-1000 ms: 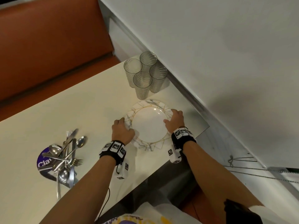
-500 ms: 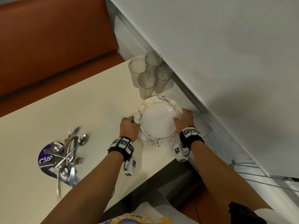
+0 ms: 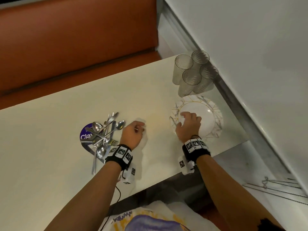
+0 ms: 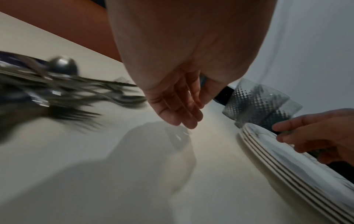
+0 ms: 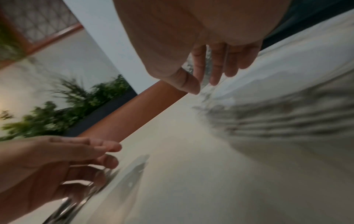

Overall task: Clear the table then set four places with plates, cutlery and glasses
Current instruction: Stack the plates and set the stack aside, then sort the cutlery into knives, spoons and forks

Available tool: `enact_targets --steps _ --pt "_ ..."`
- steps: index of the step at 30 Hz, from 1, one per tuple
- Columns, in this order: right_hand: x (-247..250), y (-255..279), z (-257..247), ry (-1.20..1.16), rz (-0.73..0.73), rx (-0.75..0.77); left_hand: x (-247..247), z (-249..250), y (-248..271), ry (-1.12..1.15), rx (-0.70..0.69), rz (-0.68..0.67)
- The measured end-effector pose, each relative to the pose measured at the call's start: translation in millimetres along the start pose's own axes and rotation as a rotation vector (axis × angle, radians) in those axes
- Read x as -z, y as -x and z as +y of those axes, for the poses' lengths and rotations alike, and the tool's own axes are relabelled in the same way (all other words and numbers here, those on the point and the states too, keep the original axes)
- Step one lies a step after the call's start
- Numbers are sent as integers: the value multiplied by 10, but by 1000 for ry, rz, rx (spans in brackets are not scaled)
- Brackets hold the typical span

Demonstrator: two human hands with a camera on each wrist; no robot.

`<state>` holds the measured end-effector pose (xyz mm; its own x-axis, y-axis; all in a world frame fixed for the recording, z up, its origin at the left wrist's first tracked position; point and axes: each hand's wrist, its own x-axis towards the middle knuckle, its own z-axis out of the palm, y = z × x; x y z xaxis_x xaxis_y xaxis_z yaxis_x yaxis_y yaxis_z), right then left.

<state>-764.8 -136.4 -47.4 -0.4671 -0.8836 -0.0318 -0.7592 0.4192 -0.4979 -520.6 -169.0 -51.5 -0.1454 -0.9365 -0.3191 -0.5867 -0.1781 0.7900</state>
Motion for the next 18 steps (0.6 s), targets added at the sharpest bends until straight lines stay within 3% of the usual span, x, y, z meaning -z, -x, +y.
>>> enact_targets --steps 3,9,14,18 --pt "-331 327 -415 -127 -120 191 380 -326 199 -17 21 41" --pt "-849 1041 -1020 -173 -479 285 950 -894 697 48 86 73" --pt "-946 1463 -1243 65 -790 321 1212 -1286 963 -58 12 110" --pt "-970 1670 -1317 405 -877 433 1285 -1585 1066 -249 -21 87"
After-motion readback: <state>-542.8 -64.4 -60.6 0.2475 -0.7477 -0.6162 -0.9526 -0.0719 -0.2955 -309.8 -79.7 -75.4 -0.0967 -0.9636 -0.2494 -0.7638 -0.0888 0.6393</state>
